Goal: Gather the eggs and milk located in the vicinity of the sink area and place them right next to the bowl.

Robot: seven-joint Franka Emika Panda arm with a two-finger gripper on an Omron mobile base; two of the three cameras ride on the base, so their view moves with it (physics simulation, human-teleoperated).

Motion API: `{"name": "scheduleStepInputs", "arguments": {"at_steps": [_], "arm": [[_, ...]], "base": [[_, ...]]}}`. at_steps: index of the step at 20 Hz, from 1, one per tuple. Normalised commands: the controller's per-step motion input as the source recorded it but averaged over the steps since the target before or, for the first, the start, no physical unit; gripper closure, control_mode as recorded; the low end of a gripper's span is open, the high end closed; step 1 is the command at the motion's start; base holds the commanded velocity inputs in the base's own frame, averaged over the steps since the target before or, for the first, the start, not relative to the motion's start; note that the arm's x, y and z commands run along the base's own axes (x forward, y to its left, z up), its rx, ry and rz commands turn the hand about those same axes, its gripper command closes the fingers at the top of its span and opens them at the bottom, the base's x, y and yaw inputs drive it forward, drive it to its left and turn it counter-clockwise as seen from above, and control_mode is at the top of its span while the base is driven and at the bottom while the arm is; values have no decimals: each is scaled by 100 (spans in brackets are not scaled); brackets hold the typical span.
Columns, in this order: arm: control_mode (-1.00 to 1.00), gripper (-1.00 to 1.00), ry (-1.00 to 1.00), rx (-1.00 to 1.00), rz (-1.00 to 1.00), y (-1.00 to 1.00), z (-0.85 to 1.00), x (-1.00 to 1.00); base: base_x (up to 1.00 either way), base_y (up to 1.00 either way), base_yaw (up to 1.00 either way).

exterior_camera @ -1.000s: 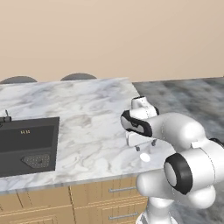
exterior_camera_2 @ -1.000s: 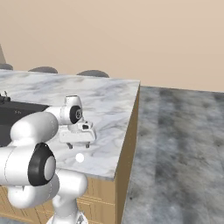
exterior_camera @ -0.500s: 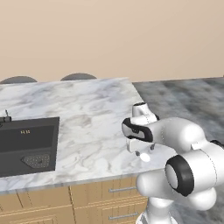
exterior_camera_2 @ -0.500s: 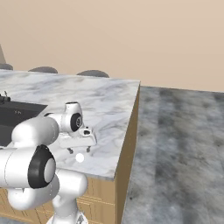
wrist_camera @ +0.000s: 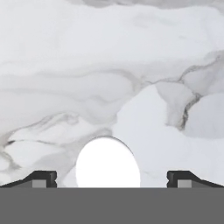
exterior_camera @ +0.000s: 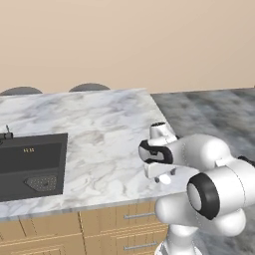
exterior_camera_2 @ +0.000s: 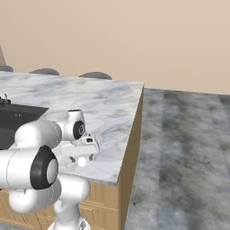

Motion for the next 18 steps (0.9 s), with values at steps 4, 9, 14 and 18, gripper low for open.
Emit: {"name": "scheduleStepInputs", "arguments": {"at_steps": [4,9,14,18], "arm": [[-100,-100,7,0,3,0,-16,0],[-100,-100,6,0,1,0,-11,0],[-100,100,1,0,0,0,-2,0],[-100,100,0,0,0,0,-1,0]], "base": [[0,0,0],[0,0,0],[0,0,0],[0,0,0]]}}
